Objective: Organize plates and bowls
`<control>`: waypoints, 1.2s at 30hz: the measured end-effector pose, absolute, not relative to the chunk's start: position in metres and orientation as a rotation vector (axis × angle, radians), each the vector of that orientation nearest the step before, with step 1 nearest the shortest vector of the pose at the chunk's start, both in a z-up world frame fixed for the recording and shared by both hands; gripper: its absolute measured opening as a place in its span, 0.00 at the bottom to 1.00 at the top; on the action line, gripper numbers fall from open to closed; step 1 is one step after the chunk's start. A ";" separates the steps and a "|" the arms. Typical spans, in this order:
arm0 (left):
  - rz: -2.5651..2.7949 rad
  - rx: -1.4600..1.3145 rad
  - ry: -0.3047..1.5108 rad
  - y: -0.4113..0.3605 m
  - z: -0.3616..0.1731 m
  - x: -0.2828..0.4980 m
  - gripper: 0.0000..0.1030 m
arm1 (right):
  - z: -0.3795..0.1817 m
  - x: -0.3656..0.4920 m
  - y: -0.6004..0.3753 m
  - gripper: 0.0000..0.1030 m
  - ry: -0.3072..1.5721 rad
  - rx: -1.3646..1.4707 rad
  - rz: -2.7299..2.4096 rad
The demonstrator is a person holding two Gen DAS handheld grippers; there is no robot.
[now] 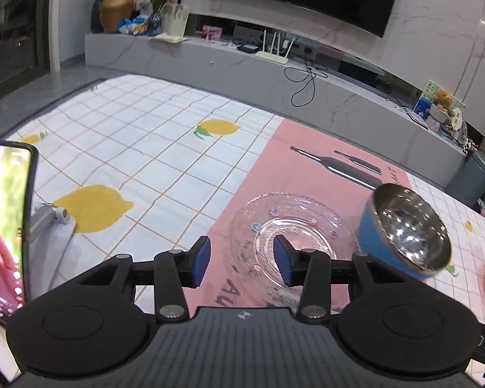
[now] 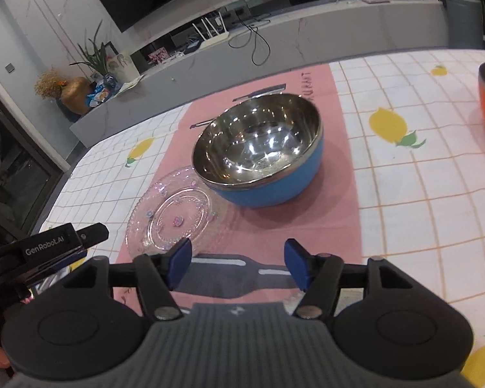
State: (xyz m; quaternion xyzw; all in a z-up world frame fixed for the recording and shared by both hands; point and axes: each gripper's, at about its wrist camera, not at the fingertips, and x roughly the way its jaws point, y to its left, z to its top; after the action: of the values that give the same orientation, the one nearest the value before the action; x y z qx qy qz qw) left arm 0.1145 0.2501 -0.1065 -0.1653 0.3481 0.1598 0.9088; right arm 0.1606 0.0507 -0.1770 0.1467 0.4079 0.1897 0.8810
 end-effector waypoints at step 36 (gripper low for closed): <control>0.220 -0.490 0.727 0.292 -0.158 0.163 0.17 | -0.220 0.215 0.085 0.11 0.918 0.440 0.432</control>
State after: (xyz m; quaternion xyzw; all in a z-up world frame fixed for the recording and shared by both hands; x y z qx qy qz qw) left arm 0.1633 0.2925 -0.1581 -0.2365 0.3512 0.1064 0.8997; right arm 0.2152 0.0850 -0.2204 0.2088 0.4360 0.2051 0.8510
